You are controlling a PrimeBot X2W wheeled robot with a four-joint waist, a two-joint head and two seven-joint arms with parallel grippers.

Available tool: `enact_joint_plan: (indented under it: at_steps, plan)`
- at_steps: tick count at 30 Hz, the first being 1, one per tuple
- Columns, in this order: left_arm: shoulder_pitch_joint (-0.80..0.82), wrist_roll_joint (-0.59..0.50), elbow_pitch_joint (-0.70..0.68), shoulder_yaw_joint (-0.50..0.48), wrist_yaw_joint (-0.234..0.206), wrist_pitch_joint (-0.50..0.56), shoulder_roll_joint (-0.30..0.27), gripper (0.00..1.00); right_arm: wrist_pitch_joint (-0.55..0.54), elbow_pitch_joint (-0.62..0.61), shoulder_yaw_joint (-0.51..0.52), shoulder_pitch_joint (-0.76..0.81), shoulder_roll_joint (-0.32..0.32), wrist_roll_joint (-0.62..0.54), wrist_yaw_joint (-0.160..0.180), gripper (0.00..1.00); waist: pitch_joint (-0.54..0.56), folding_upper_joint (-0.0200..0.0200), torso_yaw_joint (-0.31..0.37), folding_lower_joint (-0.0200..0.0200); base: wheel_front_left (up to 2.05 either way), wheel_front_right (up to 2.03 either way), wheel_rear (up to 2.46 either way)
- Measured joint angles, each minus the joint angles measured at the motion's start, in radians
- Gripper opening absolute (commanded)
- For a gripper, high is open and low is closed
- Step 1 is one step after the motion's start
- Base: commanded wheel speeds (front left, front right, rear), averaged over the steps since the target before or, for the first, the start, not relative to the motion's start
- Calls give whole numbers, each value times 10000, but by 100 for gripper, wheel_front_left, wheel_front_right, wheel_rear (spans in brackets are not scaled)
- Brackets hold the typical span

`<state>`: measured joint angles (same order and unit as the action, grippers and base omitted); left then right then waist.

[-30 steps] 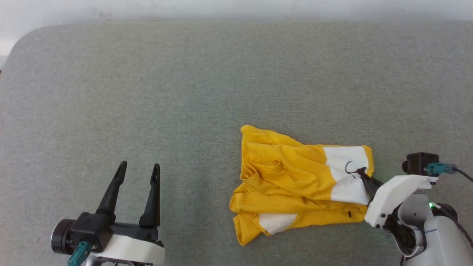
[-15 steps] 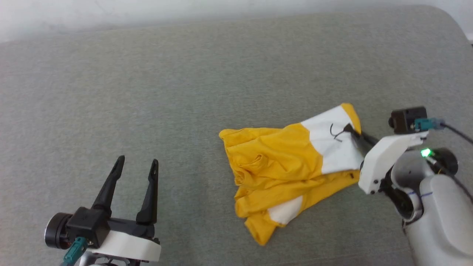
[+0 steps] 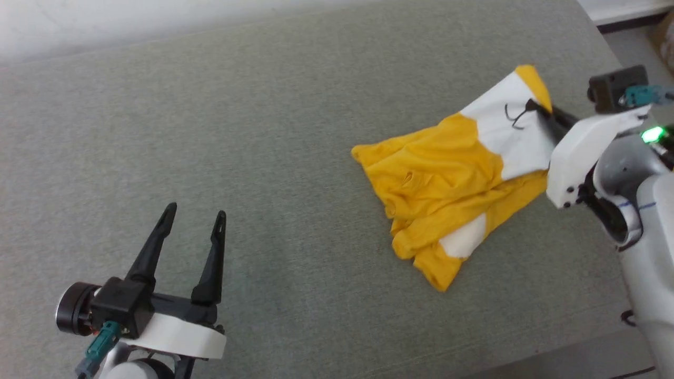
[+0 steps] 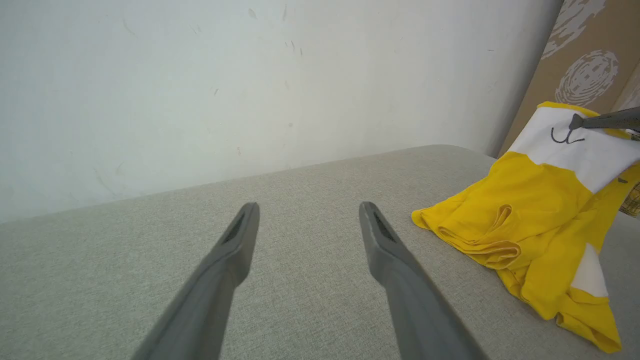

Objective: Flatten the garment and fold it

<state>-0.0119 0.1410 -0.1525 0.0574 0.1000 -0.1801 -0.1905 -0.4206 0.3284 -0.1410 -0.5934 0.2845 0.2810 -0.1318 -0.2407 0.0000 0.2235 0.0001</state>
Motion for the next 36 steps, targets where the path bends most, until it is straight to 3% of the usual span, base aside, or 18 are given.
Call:
enact_joint_plan:
  at_steps: [13,27,36]
  plan:
    - [325,-17,-362,94,-52,397,-366,100,462,642,-203,-1317,811,-238,-6,0,-668,0,919,0,0,0,0]
    - [1195,-295,-1687,-100,-48,1026,-1281,100,1360,1104,1020,-2160,1778,-968,-10,0,-2322,0,1249,0,0,0,0]
    - [1788,-479,-2299,-17,-27,1484,-1684,100,2061,2286,1988,-2379,1812,-1432,-10,0,-3443,0,1125,0,0,0,0]
